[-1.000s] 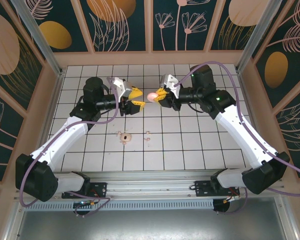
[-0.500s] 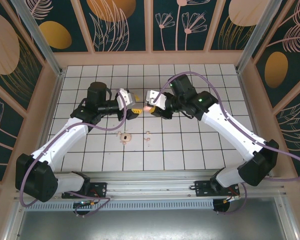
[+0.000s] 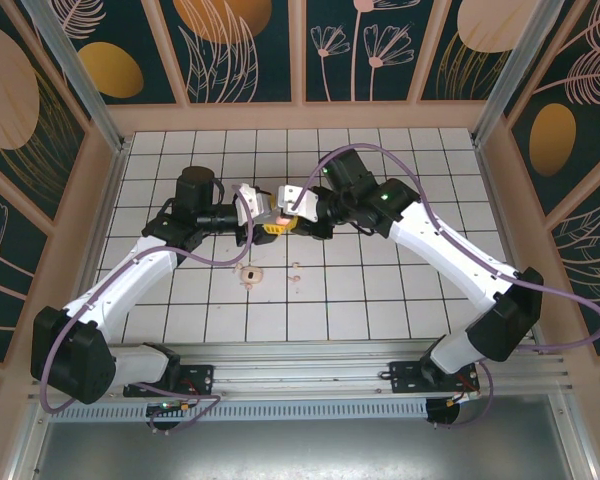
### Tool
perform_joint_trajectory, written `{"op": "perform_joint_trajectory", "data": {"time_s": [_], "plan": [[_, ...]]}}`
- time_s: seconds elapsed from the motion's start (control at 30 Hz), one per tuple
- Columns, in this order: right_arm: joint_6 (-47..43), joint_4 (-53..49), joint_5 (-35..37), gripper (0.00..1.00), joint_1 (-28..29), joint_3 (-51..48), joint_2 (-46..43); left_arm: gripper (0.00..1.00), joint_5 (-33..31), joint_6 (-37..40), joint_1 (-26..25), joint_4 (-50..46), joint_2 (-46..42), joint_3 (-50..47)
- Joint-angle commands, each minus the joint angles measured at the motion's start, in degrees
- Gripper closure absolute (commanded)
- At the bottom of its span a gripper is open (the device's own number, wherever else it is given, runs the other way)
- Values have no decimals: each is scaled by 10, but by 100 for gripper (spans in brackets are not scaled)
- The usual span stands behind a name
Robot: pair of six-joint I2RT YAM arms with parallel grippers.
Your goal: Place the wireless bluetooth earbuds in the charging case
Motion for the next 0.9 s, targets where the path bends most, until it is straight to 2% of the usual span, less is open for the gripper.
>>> {"op": "perform_joint_trajectory", "data": {"time_s": [0.0,0.1,0.33,0.57,0.7,0.87], "plan": [[-14,4,-17,86,4,24,4,50,24,23,-3,-4,4,-5],[-21,5,-27,86,4,30,3,53,18,30,-3,-10,5,-5],[-32,-3,-34,86,4,37,-1,50,24,34,-3,-14,7,-5],[-40,-17,-31,86,4,39,2,76,32,33,-3,-17,4,-5],[-38,-10,-29,84,1,36,-8,82,31,34,-3,-15,2,-5],[-12,48,-45,69,-22,-6,-36,83,54,11,-3,8,-3,-22]]}}
